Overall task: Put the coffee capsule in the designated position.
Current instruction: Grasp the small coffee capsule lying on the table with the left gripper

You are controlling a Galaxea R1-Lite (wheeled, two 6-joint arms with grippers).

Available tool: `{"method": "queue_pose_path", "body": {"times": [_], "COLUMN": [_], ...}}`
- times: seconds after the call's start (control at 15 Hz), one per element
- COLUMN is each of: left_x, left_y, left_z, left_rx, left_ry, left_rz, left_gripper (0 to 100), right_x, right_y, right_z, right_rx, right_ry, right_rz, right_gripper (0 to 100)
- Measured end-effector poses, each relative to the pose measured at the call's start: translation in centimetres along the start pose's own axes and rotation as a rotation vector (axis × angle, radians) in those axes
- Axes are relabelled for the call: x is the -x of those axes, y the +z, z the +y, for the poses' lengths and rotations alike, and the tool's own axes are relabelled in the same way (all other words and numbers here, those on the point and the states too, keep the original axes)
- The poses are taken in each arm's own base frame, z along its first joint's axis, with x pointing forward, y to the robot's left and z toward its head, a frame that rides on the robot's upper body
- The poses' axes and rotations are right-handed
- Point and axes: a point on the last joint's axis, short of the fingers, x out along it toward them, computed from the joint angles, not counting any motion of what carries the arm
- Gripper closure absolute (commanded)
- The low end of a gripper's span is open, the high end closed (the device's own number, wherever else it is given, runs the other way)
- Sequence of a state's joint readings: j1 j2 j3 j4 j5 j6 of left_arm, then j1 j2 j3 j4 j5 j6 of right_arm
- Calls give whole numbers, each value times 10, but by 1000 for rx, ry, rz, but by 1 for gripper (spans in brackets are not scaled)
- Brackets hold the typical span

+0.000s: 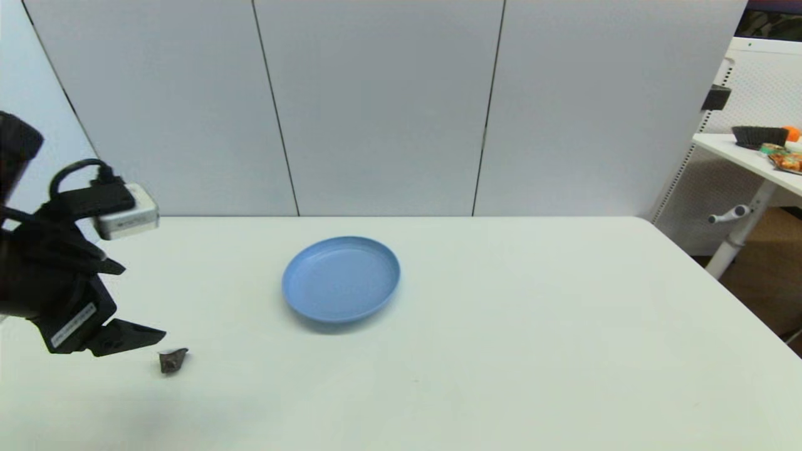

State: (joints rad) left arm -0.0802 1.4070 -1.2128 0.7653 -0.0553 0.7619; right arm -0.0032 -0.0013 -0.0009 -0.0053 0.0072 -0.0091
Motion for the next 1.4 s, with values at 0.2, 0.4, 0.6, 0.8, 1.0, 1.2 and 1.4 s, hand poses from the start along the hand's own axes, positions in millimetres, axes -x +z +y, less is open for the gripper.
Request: {"method": "queue_pose_path", "body": {"times": [0.2, 0.4, 0.6, 0.8, 1.0, 1.2, 1.4], "left_x": [-18, -42, -65, -83, -90, -91, -94], "left_y": [10, 13, 8, -1, -12, -17, -20], "left_z": [9, 14, 13, 13, 14, 18, 20], "left_rx": [-353, -609, -646, -624, -590, -566, -554], "left_ry": [-169, -271, -320, -302, -317, -314, -322], "left_rz": [85, 98, 80, 47, 67, 78, 86], "left_gripper": [0, 0, 0, 0, 0, 0, 0], "right_x": [0, 0, 0, 0, 0, 0, 0], "right_y": [0, 0, 0, 0, 0, 0, 0], "right_z": [0, 0, 0, 0, 0, 0, 0], "right_rx": [0, 0, 0, 0, 0, 0, 0], "right_ry": [0, 0, 0, 0, 0, 0, 0], "right_rz": [0, 0, 0, 0, 0, 0, 0], "right_gripper": [0, 0, 0, 0, 0, 0, 0]}}
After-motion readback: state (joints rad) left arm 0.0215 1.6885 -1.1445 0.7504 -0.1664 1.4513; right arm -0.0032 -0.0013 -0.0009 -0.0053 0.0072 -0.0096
